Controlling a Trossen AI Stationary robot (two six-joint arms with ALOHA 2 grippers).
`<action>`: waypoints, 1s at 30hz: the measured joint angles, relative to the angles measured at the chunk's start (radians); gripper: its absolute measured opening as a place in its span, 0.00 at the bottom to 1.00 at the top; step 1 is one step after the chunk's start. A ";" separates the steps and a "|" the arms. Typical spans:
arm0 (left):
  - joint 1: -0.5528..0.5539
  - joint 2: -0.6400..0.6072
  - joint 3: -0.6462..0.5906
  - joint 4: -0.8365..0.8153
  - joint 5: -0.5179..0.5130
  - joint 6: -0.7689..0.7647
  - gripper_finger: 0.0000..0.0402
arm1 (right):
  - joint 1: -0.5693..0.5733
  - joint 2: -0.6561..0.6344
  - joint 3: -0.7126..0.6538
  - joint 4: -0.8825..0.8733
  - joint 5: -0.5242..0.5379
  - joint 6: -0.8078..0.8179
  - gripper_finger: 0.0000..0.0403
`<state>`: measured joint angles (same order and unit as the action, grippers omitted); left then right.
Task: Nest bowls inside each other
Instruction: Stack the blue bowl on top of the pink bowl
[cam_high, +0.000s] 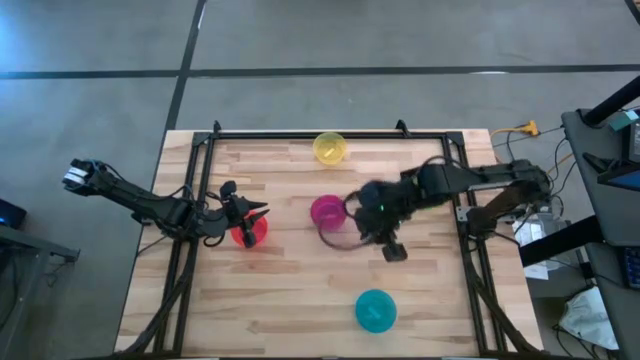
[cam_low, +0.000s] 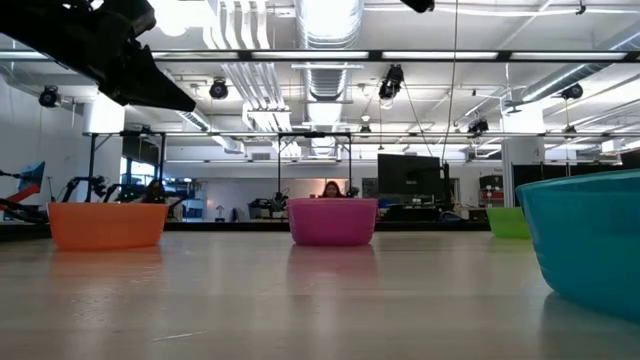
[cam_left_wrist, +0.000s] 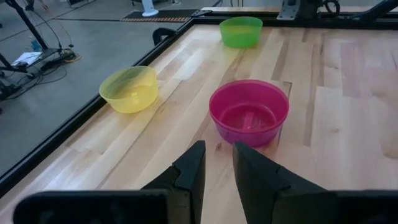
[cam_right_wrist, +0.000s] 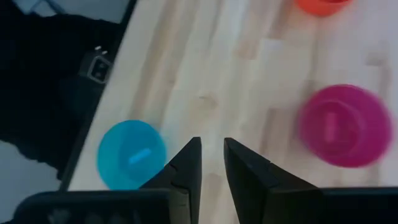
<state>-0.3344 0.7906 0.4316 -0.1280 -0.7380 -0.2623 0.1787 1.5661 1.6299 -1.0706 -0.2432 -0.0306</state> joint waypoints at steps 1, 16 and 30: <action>0.000 0.000 0.000 0.005 0.000 0.000 0.17 | 0.027 -0.001 -0.017 0.015 0.000 0.010 0.16; 0.000 0.001 0.001 0.053 0.011 0.011 0.17 | 0.441 0.106 -0.083 0.306 0.163 0.076 0.15; 0.000 0.004 0.002 0.079 0.032 0.009 0.17 | 0.431 0.194 -0.082 0.136 0.318 0.069 0.18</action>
<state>-0.3347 0.7941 0.4332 -0.0495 -0.7062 -0.2531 0.6099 1.7599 1.5475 -0.9350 0.0743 0.0382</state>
